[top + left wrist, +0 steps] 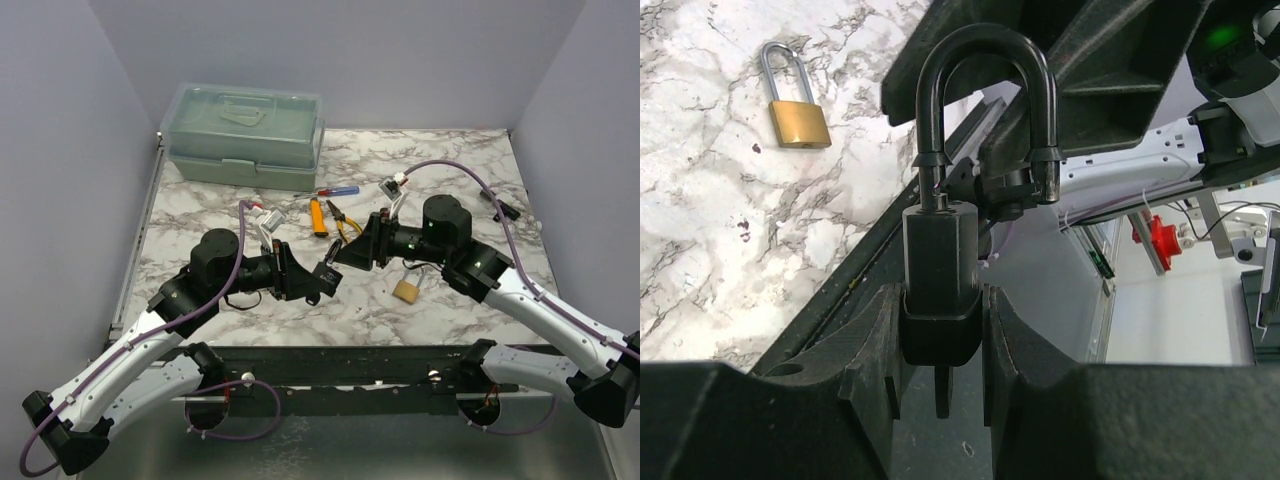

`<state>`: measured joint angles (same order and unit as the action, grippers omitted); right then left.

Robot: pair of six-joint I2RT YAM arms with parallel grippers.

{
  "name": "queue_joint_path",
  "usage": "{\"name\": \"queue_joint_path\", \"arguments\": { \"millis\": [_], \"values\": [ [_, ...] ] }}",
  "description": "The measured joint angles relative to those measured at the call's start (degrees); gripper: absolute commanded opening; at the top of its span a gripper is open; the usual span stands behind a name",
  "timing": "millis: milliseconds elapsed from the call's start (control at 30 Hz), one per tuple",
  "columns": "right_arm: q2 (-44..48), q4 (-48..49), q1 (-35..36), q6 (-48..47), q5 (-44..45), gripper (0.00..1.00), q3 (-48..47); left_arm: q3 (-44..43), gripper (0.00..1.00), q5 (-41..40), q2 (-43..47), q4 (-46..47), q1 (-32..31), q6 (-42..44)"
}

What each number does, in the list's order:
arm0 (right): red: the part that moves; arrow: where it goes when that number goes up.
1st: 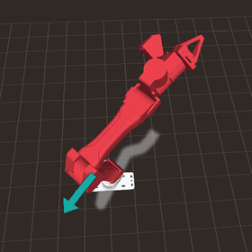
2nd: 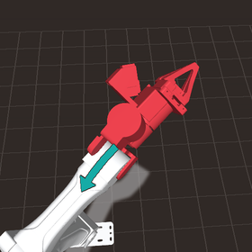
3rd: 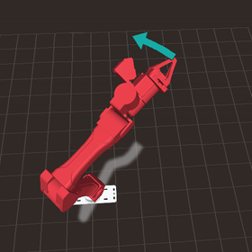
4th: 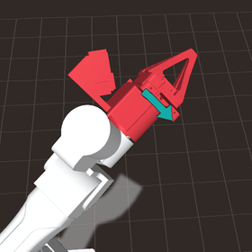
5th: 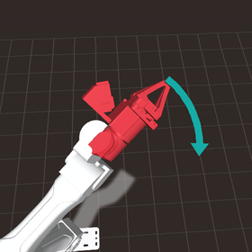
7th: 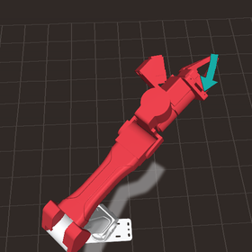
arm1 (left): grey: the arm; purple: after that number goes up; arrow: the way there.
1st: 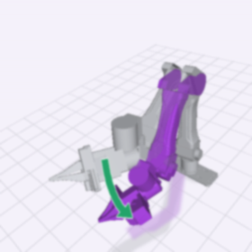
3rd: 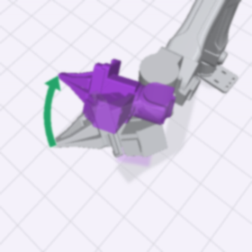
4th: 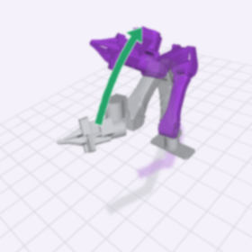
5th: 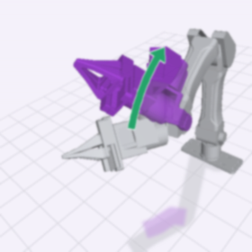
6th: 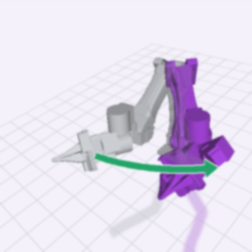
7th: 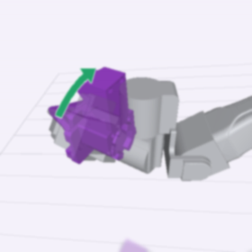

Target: Unlock with the key

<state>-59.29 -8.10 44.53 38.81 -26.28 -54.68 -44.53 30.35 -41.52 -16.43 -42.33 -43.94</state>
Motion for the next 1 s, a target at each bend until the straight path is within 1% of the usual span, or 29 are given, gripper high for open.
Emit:
{"name": "queue_joint_path", "arguments": {
  "millis": [300,600,800,1000],
  "values": [
    [-3.0,3.4,0.0,1.7,-0.2,0.52,-0.1,0.0,0.0,0.0,0.0,0.0,0.0,-0.1],
    [-3.3,9.5,0.0,5.7,-0.2,0.44,0.2,0.0,0.0,-0.1,0.0,0.2,0.0,-0.1],
    [-3.8,12.0,0.0,8.2,-0.2,0.37,1.4,0.0,0.0,-0.3,0.0,0.2,0.0,-0.1],
    [-4.2,12.3,0.0,9.0,-0.2,0.22,1.5,0.6,0.0,-0.9,0.0,0.5,0.0,0.1]
  ]
}}
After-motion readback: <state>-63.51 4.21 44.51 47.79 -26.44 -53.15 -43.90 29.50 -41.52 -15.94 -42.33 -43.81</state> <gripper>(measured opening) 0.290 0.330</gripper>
